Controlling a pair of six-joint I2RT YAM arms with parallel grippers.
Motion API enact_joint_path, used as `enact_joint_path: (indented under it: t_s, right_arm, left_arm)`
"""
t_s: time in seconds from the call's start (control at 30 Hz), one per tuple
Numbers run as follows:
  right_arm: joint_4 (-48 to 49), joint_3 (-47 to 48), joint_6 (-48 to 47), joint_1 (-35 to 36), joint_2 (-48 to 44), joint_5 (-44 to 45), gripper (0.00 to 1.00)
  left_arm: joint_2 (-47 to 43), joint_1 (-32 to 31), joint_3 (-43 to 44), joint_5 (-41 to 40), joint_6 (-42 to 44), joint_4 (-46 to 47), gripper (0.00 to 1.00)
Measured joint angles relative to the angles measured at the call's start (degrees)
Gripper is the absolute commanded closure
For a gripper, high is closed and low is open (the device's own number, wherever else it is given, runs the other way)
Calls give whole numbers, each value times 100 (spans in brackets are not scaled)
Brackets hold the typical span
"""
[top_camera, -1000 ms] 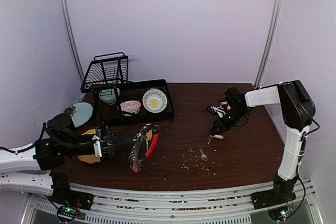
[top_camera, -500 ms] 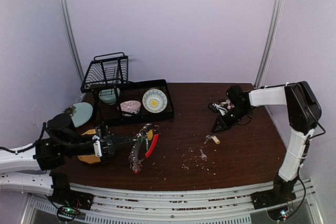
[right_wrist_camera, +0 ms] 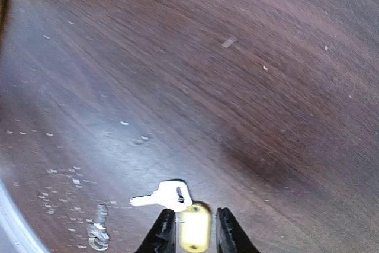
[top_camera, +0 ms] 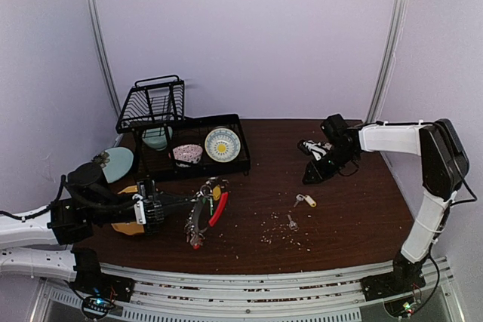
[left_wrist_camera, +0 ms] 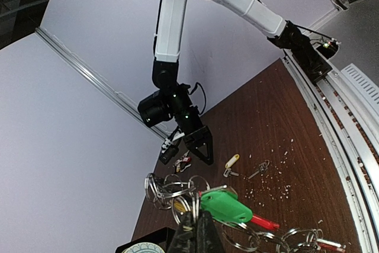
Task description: Put the keys on the keyring
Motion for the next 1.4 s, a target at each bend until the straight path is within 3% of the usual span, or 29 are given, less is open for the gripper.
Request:
enact_joint_path:
  t_s: [0.23,0.43,0.67,0.97,1.4]
  right_arm:
    - [232,-680,-841,684,-415,1145,67]
    - [1132,-2000,-3248,874,-1567,1137,76]
    - [815,-1255,-5346,654,-870,1060,75]
    - [413,-684,-6387,627,-155,1060,71]
    - [221,-505,-6662,627,216,1128,83]
  left_arm:
    - [2,0,2,0,2,0,100]
    - [22,0,2,-17,2,-7,100]
    - [9,0,2,-52,2,-15,100]
    - [-2,0,2,-92,2,-13,100]
    - [-2,0,2,-105,4,-13,100]
